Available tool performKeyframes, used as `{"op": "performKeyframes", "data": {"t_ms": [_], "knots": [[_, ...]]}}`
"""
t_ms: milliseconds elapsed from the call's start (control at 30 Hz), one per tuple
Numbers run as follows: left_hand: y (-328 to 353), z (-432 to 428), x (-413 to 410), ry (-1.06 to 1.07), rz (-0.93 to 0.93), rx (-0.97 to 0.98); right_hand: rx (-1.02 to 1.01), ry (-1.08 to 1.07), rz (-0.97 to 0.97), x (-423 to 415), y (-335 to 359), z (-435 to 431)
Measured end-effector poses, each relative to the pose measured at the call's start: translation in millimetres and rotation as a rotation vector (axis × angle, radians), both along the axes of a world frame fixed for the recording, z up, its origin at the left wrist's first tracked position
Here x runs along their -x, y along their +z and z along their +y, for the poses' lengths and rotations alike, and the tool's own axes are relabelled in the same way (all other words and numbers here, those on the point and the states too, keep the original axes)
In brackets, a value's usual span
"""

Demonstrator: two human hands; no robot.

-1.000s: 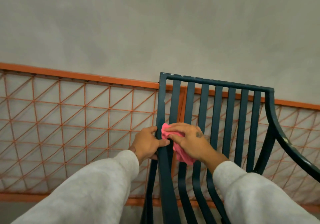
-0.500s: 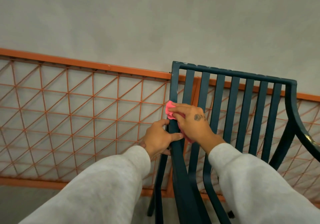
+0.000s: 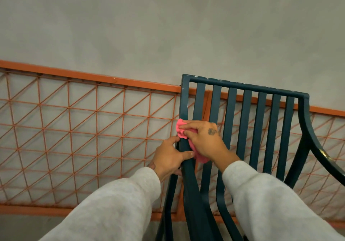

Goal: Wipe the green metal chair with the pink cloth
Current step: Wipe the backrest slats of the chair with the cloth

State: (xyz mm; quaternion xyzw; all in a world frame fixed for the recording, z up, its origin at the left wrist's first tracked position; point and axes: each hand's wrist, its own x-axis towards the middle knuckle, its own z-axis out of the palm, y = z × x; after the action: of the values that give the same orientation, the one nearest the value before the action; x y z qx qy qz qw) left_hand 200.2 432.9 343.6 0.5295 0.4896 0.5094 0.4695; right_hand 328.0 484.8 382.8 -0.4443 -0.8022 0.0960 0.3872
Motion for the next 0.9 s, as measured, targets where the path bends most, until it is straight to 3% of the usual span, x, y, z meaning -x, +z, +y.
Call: {"op": "performKeyframes", "data": {"t_ms": [233, 400, 533, 633, 733, 900], "knots": [[3.4, 3.2, -7.9, 0.082, 0.173, -0.099, 0.078, -0.013, 0.191, -2.8, -20.3, -16.1], [4.7, 1.0, -5.7, 0.055, 0.167, -0.076, 0.159, -0.009, 0.082, -10.7, 4.6, -10.9], [6.5, -0.5, -4.6, 0.018, 0.068, -0.004, 0.010, -0.089, 0.154, -2.3, 46.0, -0.1], [7.4, -0.6, -4.4, 0.007, 0.050, 0.016, -0.034, -0.097, 0.012, 8.6, 61.4, 5.7], [5.3, -0.3, -3.9, 0.009, 0.044, 0.022, -0.040, -0.127, -0.131, 18.2, 59.1, 10.8], [1.6, 1.4, -1.8, -0.002, 0.023, 0.016, 0.012, -0.200, -0.091, 13.3, 39.6, 13.0]]}}
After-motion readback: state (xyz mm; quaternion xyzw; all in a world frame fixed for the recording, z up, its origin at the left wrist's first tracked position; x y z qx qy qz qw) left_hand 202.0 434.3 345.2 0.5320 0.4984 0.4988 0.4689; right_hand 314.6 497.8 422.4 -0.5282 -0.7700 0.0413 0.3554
